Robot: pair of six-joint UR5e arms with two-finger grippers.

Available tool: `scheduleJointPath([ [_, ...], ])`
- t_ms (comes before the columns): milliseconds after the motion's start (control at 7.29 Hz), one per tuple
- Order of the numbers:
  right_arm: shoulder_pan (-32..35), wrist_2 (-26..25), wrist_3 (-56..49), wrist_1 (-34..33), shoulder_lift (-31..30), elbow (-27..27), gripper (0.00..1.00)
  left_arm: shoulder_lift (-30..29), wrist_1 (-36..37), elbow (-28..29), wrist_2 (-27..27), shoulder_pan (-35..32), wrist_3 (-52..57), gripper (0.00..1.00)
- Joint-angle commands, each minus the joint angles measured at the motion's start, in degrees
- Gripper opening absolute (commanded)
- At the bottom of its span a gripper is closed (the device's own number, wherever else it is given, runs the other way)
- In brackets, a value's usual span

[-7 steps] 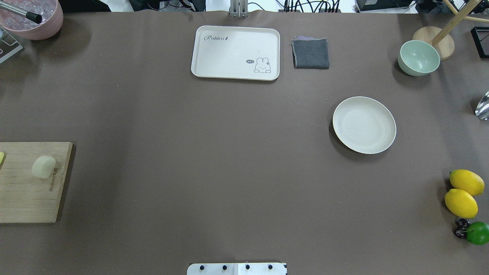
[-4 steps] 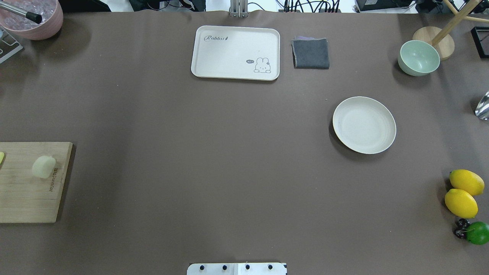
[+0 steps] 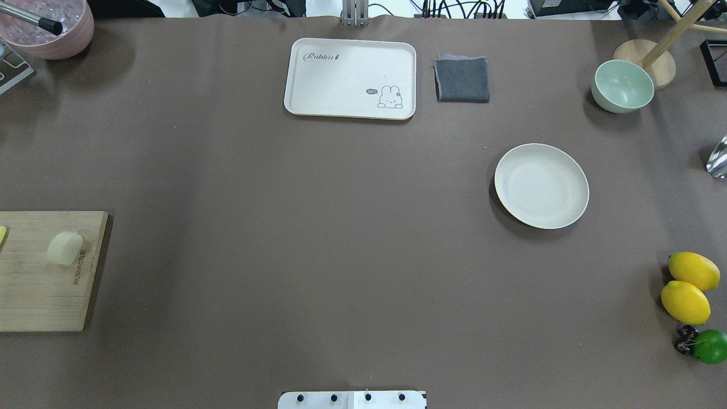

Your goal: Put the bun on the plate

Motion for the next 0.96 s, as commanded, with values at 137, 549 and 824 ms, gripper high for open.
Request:
scheduleJointPath([
  [137,0.0,0.0,0.0,0.0,0.09,0.14,1.0,0.54,-0.03,-0.35,0.25,-0.08,0.0,0.98],
  [549,0.0,0.44,0.0,0.09,-0.09,0.06,1.0,0.54,-0.03,-0.79,-0.28,0.01,-0.09,0.98],
  [824,0.09,2.36,-0.35,0.09,-0.09,1.19,1.0,0.28,-1.08,-2.02,-0.19,0.01,0.44,0.98],
])
